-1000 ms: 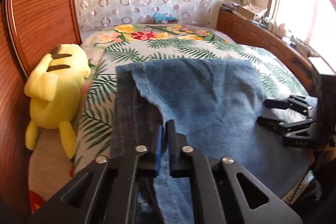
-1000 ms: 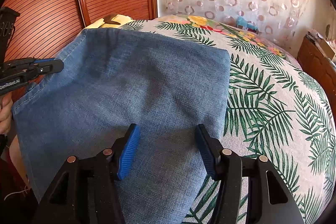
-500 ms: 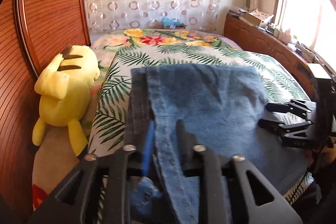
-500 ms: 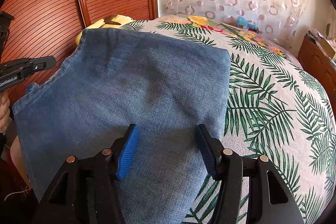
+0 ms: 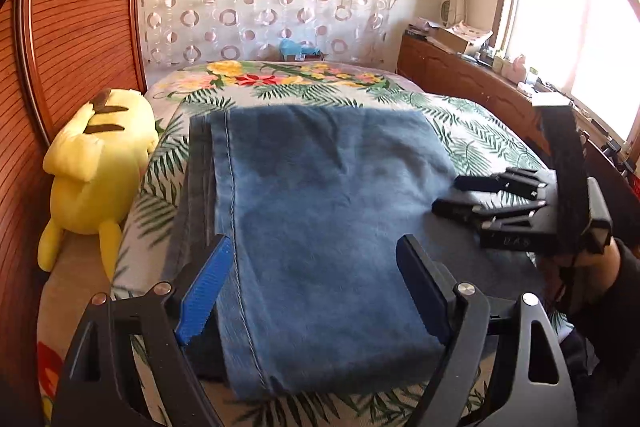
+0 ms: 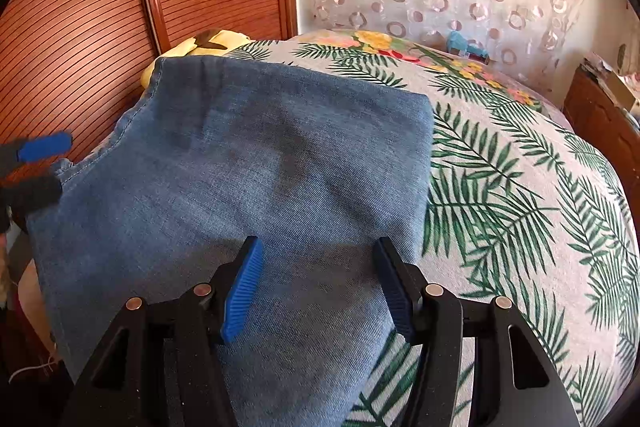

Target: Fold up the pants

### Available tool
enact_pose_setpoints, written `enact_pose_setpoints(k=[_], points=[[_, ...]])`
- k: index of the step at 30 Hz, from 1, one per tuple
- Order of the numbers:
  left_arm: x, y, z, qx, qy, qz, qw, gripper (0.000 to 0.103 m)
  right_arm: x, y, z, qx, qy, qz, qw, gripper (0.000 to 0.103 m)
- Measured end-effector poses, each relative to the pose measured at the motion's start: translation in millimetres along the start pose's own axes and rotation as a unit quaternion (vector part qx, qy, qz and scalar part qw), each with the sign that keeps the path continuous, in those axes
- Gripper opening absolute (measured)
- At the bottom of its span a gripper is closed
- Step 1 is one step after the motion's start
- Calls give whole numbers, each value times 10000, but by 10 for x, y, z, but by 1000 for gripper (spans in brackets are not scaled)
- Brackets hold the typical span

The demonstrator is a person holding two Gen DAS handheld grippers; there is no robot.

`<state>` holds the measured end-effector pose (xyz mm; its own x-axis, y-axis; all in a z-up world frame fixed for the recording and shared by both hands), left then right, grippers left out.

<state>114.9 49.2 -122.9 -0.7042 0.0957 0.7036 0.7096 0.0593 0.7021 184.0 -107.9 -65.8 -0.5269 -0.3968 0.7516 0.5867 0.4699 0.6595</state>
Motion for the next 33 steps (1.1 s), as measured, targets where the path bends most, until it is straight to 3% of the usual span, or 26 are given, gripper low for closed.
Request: enact_pose_setpoints(k=[13, 33], points=[[-70, -328, -148, -185, 70, 167, 9997, 84, 522, -448, 4, -558, 265, 20, 9981, 59], [-150, -409, -143, -333, 112, 166, 9992, 84, 556, -659, 71, -688, 374, 136, 9968, 59]])
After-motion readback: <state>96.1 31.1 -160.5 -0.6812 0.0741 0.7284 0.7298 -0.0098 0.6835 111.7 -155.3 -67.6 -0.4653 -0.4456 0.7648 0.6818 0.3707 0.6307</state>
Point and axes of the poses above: each gripper's, at about its wrist camera, not at the fingertips, and x roughly against the way its jaws point, z to its left, y to its top, the point moved 10 cm from there along -x, roughly the way its jaws point, and after that the axes turned 5 degrees about z, right-handed, at the moved point
